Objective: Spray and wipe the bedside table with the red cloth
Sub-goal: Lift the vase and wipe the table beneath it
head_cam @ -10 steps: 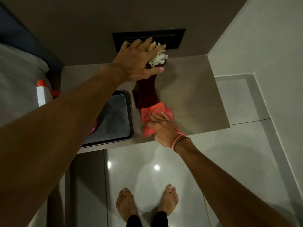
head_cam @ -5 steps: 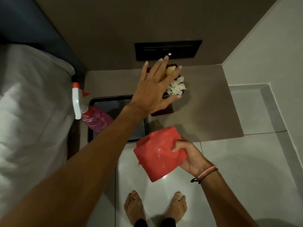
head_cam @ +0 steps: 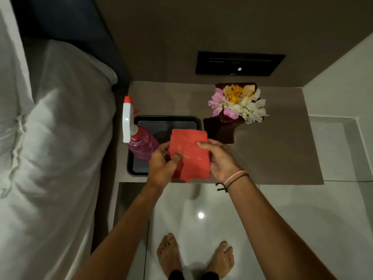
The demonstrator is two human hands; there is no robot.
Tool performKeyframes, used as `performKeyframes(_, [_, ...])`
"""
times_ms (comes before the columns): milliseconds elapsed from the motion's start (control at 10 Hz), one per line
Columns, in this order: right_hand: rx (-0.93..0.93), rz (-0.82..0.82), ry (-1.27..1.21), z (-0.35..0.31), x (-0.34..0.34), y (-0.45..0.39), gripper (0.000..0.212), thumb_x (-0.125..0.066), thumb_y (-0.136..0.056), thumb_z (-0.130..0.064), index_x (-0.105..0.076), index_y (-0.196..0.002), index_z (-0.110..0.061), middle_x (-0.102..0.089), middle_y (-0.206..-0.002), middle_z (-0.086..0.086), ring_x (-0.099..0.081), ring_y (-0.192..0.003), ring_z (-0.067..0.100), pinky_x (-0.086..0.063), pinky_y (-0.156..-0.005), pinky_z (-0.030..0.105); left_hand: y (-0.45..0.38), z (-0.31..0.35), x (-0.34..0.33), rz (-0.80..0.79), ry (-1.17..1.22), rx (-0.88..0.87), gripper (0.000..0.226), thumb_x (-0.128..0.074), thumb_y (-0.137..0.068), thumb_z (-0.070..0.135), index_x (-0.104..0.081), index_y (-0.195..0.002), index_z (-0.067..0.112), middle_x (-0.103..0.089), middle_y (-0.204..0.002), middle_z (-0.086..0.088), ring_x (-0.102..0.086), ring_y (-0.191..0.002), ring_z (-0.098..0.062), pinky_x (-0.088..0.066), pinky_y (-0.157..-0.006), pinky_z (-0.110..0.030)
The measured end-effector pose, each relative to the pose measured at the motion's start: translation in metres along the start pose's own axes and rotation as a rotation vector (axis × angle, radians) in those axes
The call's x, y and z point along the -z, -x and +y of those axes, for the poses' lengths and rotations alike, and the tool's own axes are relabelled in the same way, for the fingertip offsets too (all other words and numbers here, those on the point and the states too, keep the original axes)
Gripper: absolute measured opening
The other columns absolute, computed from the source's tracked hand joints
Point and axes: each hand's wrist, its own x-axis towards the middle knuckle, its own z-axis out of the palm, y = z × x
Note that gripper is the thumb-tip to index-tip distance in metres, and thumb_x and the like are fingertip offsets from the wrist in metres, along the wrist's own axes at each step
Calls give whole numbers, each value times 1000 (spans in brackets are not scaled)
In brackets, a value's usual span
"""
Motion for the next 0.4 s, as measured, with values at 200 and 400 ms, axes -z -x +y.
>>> performKeyframes(200, [73, 148, 223, 12, -17, -24, 52, -57, -89, 14, -60, -137, -2, -71, -109, 15, -67, -117, 42, -51, -108, 58, -14, 5, -18, 210, -223, -46, 53, -64, -95, 5, -50, -145, 8, -66, -135, -16, -62, -124, -33, -48, -109, -42])
performKeyframes(400, [279, 8, 538, 23, -3, -11, 58, -49, -88, 17, -57, -141, -7, -70, -128, 20, -69, -109, 32, -57, -97, 42, -16, -1, -29, 115, -505, -130, 68, -52, -90, -9, -36, -154, 7, -56, -138, -25, -58, -126, -41, -46, -114, -49])
